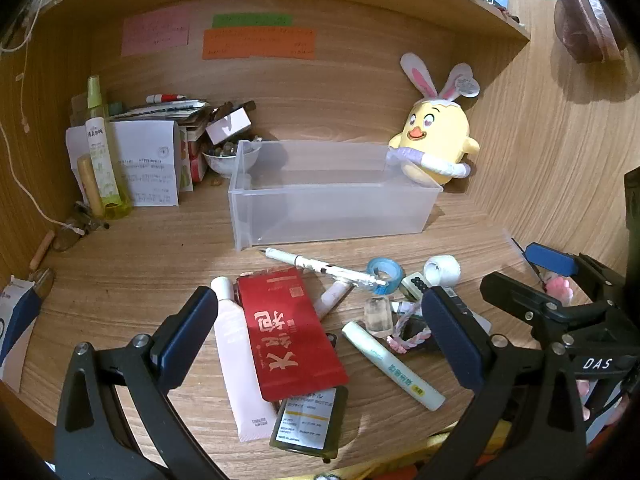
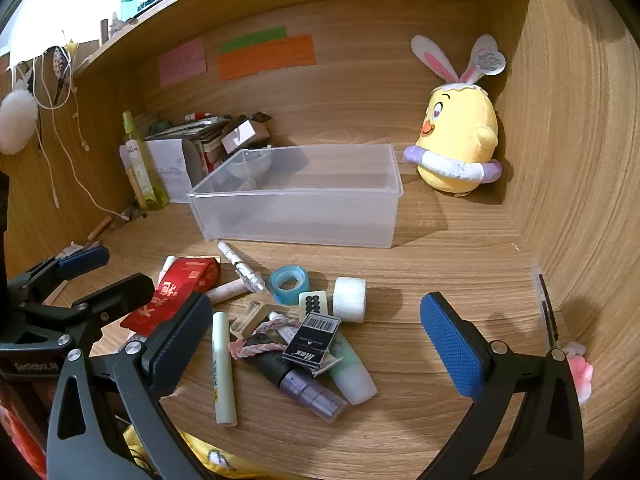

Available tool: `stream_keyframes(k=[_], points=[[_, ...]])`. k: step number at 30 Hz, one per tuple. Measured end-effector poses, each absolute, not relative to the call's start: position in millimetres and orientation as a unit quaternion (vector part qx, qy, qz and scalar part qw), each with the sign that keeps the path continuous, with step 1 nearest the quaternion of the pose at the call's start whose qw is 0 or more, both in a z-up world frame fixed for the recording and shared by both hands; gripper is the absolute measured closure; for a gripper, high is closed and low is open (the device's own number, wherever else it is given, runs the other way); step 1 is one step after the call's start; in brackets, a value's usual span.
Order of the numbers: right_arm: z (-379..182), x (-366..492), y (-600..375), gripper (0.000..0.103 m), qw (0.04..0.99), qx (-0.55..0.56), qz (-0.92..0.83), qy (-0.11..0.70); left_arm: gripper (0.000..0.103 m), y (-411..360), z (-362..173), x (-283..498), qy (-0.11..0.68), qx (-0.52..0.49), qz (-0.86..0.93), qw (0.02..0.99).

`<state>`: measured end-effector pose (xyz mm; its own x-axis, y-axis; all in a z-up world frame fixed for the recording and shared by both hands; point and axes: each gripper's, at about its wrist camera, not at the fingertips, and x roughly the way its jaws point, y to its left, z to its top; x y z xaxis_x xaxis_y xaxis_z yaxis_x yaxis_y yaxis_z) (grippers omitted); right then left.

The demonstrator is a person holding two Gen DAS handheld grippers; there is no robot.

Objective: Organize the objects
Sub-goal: 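Move both grippers toward the scattered items in front of the box, then grasp the white tube with the left gripper while the right grasps the white tape roll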

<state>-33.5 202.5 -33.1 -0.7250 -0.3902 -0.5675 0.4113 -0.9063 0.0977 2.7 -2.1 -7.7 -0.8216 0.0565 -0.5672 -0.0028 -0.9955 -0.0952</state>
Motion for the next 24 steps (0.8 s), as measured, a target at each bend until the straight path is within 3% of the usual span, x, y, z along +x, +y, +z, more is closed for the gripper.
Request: stream_keyframes(k=[17, 18, 21, 24], points=[[-49, -65, 224, 0.000, 0.171, 0.329, -0.928, 0.021, 0.000, -67, -26, -6, -0.090, -0.339, 0.936, -0.041], [-50, -67, 225, 0.000, 0.168, 0.331, -0.928, 0.022, 0.002, -73, -29, -7, -0.093, -0.344, 0.933, -0.047], [-55, -78, 226, 0.001, 0.163, 0.340, -0.926, 0.022, 0.020, -84, -38, -8, -0.094, -0.363, 0.925, -0.060], [-61, -87, 226, 0.004, 0.167, 0.351, -0.921, 0.014, 0.021, -92, -49, -10, -0.099, -0.380, 0.917, -0.067]])
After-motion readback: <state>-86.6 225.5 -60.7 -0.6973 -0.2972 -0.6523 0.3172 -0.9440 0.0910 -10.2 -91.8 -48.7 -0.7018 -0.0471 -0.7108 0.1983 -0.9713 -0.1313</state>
